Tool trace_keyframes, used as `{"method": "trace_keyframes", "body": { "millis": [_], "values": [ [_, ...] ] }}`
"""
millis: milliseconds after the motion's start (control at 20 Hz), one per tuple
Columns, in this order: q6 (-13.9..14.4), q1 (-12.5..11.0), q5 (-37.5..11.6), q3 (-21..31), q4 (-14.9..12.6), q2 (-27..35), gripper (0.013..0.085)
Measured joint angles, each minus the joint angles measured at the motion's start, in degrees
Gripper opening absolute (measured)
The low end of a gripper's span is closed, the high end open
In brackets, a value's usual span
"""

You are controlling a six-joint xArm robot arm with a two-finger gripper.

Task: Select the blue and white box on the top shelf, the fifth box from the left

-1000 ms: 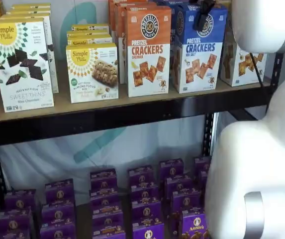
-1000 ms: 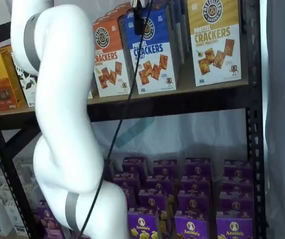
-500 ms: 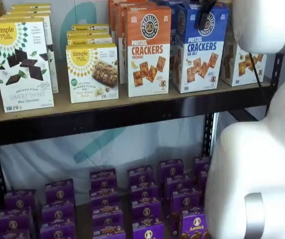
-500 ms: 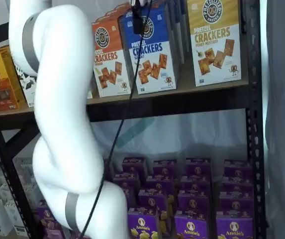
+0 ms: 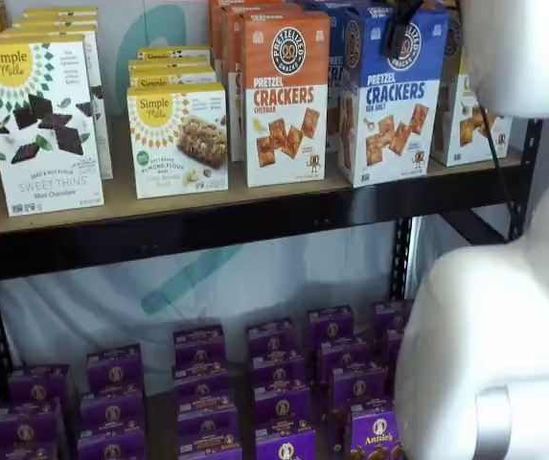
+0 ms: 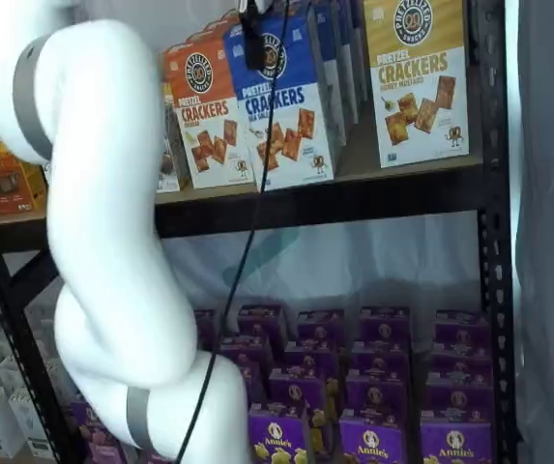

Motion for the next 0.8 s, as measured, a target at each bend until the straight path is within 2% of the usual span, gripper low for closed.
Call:
{"method": "trace_keyframes", "body": {
  "millis": [400, 800],
  "values": [
    [0.5, 0.8, 2.4, 4.3, -1.4, -5.7, 0.0570],
    [-0.4, 0.1, 4.7, 8.6, -2.3, -10.3, 0.0570]
  ]
}}
